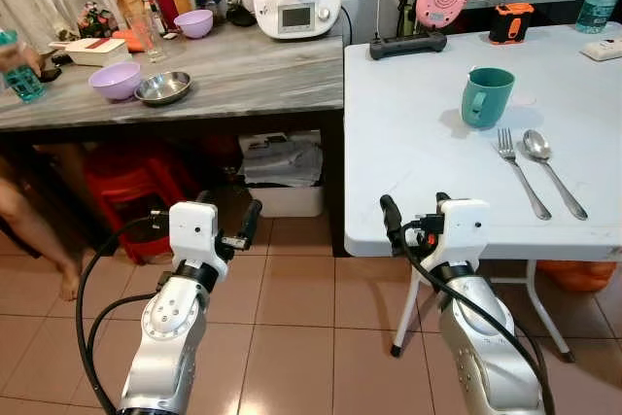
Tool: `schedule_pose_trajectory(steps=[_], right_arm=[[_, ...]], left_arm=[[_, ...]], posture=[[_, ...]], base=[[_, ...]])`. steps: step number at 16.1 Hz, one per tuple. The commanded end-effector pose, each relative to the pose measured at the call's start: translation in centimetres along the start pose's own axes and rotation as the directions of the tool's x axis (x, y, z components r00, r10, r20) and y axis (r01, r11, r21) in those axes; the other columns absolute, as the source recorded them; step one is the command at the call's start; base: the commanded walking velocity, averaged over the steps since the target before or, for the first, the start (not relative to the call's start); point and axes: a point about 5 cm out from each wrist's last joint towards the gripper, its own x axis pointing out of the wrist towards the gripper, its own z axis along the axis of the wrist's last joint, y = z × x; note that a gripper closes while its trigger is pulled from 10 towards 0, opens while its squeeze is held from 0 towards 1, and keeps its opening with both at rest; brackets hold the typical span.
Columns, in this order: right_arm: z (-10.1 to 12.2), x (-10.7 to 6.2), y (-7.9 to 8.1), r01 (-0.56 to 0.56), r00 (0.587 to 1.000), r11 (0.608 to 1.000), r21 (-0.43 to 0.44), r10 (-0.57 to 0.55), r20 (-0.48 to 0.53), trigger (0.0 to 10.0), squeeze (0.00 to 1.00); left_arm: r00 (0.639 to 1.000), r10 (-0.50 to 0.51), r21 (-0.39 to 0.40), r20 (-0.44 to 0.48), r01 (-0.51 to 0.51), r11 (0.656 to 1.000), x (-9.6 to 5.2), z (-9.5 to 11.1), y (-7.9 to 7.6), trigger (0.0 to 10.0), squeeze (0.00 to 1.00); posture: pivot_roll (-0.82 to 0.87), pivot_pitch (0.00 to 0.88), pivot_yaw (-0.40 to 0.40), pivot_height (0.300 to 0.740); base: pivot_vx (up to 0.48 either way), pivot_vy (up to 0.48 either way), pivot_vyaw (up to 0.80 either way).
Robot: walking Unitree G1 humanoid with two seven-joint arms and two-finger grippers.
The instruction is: Setting the table
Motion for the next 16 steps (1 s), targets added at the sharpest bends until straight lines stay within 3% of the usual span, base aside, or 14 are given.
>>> schedule_pose_trajectory(steps=[1,8,11,14,16], right_arm=[[-1.1,-0.1,-0.5,0.05,0.997,0.999,-0.007,-0.05,-0.049,10.0,0.0],[0.1,0.0,-0.2,0.023,1.0,1.0,-0.008,-0.023,0.013,10.0,0.0],[1.6,-0.6,-1.0,0.056,0.995,0.997,-0.044,-0.052,0.08,10.0,0.0],[1.2,-1.0,-1.5,0.065,0.995,0.995,-0.07,-0.059,0.079,10.0,0.0],[1.0,-1.0,-1.3,0.049,0.996,0.998,-0.027,-0.046,0.073,10.0,0.0]], left_arm=[[0.994,0.096,-0.025,-0.057,-0.098,0.995,-0.2,-1.1,1.9,10.0,0.0],[0.996,0.09,-0.039,-0.013,-0.091,0.995,0.2,-0.5,1.7,10.0,0.0],[0.996,0.082,-0.052,0.043,-0.079,0.996,-0.3,0.6,1.4,10.0,0.0],[0.998,0.068,-0.026,0.008,-0.067,0.997,-1.1,-0.4,1.3,10.0,0.0],[0.998,0.058,-0.017,0.002,-0.058,0.998,-1.0,-0.5,1.1,10.0,0.0]], posture=[[-0.04,0.0,0.087,0.74],[-0.04,0.0,0.085,0.74],[-0.04,0.0,0.08,0.74],[-0.05,0.0,0.083,0.74],[-0.05,0.0,0.085,0.74]], base=[[0.0,0.0,0.0],[0.0,0.0,0.0],[0.0,0.0,0.0],[0.0,0.0,0.0],[0.0,0.0,0.0]])
